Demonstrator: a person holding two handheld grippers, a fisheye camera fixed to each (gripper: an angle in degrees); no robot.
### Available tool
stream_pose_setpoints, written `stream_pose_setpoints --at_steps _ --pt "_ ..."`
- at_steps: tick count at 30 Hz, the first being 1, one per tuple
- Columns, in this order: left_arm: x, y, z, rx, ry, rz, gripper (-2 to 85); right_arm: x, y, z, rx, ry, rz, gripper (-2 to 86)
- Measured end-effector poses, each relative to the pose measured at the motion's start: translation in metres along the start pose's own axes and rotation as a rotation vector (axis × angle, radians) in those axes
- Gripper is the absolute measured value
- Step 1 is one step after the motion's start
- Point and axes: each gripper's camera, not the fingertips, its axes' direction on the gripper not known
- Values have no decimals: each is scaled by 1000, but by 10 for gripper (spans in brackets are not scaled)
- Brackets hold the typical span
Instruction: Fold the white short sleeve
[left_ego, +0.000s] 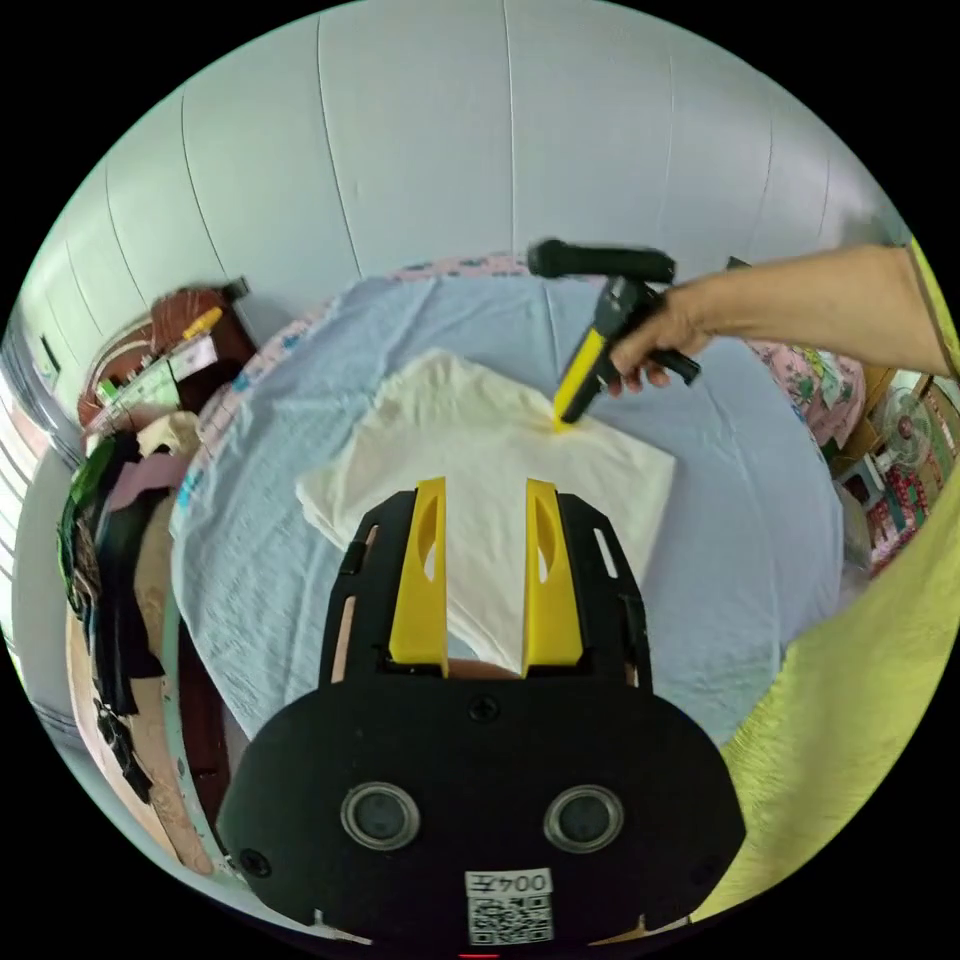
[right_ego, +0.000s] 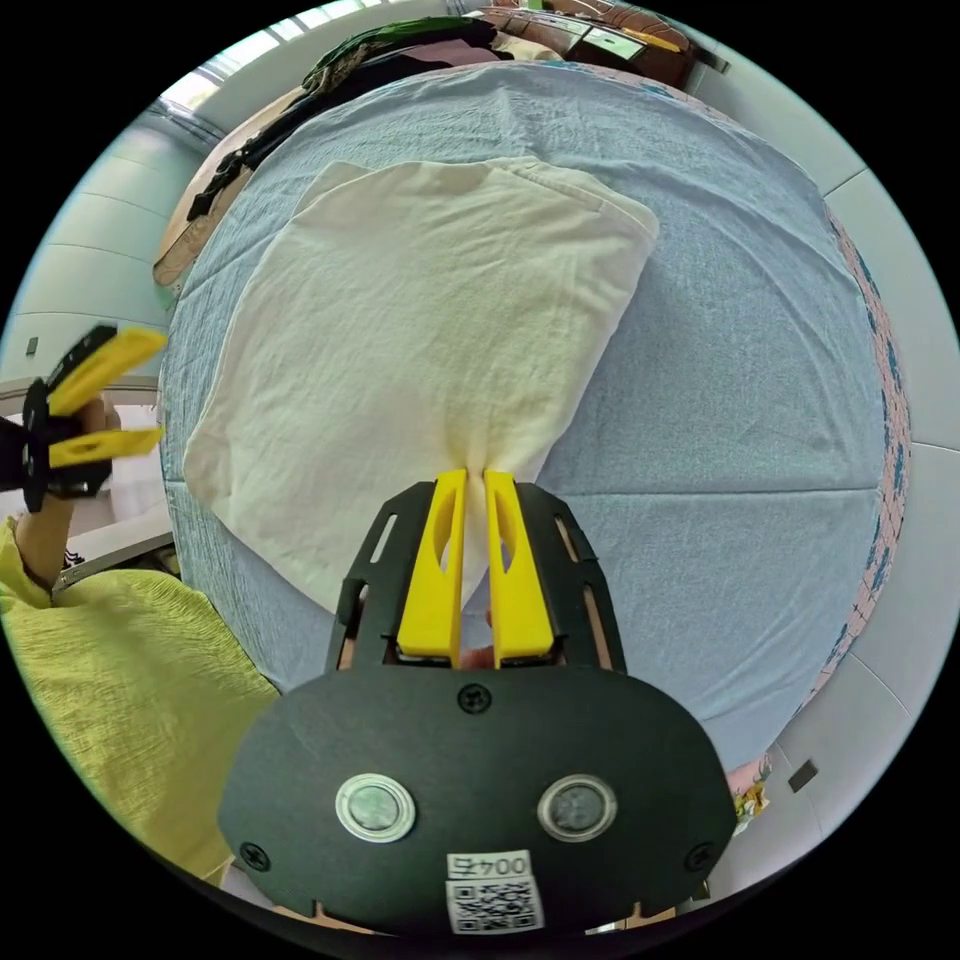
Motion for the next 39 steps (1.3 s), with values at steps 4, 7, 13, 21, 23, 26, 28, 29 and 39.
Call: stream_pose_setpoints --at_steps 4,7,13,21,23,26,28,29,39 --pt "-50 -42 66 -57 1 -55 126 -2 1 -1 -35 7 7 47" --pt "-76 -36 110 -195 -11 -94 129 0 7 -2 -32 -6 19 49" --pt "-79 -13 116 -122 0 -122 125 22 13 -42 142 -3 91 87" --pt "-72 -8 117 -112 -10 -110 125 96 -28 -43 237 -221 311 113" --pt "-69 -7 118 -112 -15 -108 125 104 -31 -34 242 -238 341 115" --pt "-66 -5 118 -111 -15 -108 125 108 -30 -23 229 -289 339 81" --pt "-64 -5 117 -111 -15 -108 125 108 -27 -19 227 -239 342 63" --pt "-63 -4 117 -111 -16 -108 125 110 -25 -15 223 -223 350 60" --pt "-52 1 115 -107 -6 -107 125 105 43 -20 384 -197 408 75"
